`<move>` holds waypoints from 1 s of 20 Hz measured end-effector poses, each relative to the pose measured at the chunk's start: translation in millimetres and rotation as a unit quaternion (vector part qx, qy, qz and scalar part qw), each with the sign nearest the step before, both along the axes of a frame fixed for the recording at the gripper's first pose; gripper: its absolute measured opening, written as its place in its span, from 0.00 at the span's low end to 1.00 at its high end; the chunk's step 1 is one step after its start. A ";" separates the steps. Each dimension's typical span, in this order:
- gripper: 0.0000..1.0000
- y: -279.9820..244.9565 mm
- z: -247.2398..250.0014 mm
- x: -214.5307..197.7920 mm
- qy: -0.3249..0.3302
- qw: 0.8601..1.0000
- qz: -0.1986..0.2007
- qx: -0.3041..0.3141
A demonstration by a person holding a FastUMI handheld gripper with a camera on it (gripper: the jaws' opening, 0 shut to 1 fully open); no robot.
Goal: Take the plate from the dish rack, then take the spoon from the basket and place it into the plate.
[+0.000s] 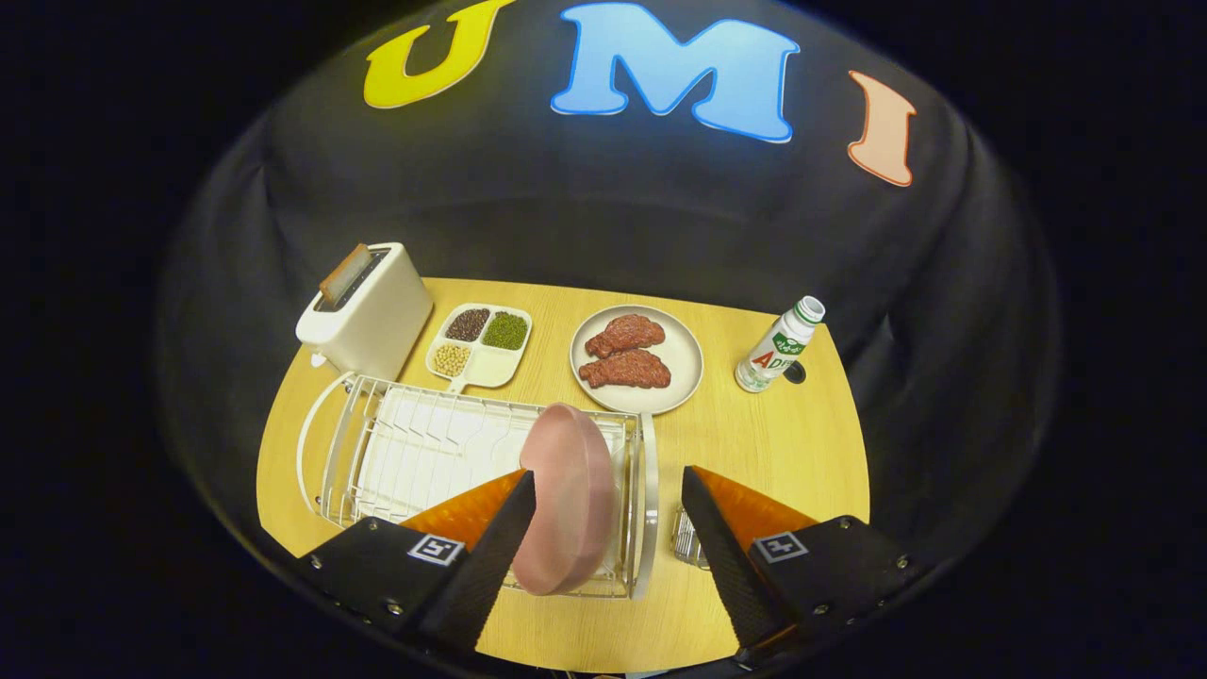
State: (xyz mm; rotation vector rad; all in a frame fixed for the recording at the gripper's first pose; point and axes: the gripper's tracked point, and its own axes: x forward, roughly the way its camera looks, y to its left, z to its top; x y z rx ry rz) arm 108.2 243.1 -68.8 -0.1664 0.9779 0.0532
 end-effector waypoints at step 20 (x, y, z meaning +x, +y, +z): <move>0.13 -4.6 -39.6 4.2 0.063 0.987 -0.111 -0.092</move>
